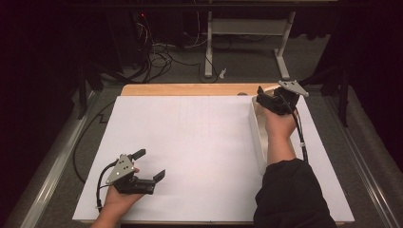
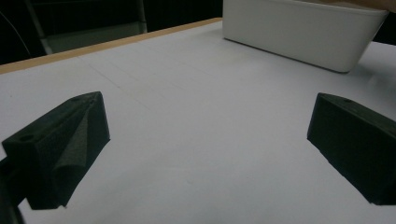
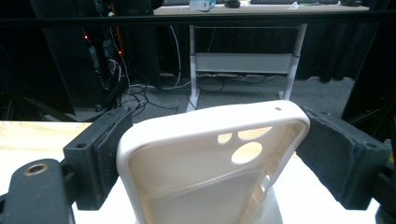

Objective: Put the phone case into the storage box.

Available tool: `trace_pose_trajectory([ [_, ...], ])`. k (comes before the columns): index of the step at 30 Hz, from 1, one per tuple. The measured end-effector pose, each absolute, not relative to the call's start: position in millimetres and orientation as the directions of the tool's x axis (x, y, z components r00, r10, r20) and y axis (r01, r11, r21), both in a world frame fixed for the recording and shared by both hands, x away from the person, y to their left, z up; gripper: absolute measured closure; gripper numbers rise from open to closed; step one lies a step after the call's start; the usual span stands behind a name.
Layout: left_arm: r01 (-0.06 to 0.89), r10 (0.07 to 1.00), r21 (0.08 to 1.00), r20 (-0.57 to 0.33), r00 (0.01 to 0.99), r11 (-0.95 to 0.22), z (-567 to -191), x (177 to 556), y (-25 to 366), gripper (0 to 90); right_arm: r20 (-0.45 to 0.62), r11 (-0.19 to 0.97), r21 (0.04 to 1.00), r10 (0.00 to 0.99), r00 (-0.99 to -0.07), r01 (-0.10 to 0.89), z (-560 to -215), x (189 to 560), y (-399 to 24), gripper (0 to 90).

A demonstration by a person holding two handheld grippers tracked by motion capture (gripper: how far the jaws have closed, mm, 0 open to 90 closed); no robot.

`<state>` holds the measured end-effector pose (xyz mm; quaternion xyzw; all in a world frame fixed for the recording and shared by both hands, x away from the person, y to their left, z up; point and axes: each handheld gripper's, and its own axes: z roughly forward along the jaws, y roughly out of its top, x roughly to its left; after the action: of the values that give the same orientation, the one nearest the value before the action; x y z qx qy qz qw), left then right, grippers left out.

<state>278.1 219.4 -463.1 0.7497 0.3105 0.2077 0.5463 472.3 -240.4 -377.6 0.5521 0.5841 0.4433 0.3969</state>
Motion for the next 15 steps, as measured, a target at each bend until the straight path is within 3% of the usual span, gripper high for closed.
trace_pose_trajectory([
  [15,0.239,0.692,0.948,-0.028,0.721,-0.210,-463.0,277.9,219.4,0.4,0.007,0.014,0.956,0.998,-0.070,0.294,-382.2,474.5,-238.0,14.0],
])
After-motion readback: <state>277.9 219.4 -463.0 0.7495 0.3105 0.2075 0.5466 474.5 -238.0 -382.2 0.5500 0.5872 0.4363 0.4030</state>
